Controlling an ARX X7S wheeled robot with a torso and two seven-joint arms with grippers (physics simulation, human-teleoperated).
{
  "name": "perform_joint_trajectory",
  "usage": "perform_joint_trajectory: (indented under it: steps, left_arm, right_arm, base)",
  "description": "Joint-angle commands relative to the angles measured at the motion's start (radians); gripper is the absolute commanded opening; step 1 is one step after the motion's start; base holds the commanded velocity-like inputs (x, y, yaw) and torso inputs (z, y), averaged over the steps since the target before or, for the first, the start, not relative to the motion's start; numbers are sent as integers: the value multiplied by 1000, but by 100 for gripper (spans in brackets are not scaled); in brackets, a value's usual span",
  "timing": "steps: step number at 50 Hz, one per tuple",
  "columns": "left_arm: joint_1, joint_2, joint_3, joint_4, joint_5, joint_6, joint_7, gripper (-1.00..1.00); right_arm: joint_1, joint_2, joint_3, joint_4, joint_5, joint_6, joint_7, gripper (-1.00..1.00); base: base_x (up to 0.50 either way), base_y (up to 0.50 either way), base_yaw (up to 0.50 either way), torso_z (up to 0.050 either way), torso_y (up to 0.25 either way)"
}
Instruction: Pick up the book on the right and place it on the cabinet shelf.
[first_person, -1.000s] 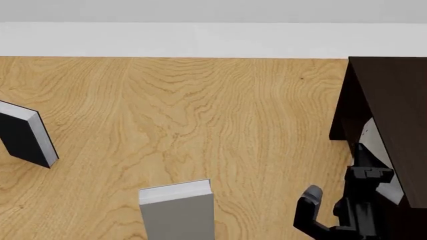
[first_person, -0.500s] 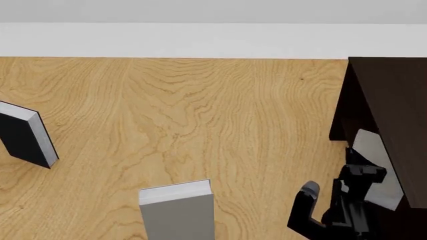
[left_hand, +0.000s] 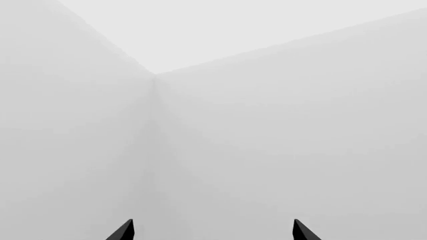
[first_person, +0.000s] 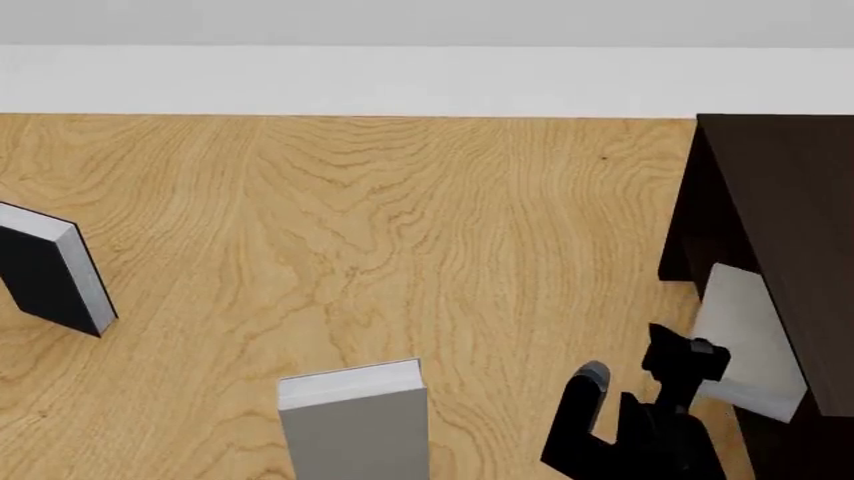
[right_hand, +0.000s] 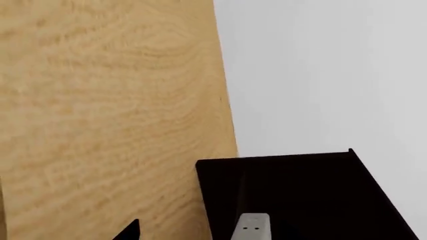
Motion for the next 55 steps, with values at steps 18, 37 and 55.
perform_joint_trajectory:
  steps: [18,37,55]
  left_arm:
    - [0,4,-4,0,1,3,0,100]
    - [0,16,-9,0,0,-1,9,100]
    - [0,18,12,0,13,7,5,100]
  right_arm:
    - [22,85,58,-245,0,9,5,100]
    - [-16,160,162,-477,176,58,-68,100]
    - [-102,220,295,-592,388,38,-103,100]
  base:
    - [0,0,0,0,0]
    - [0,0,0,0,0]
    - [0,0,0,0,0]
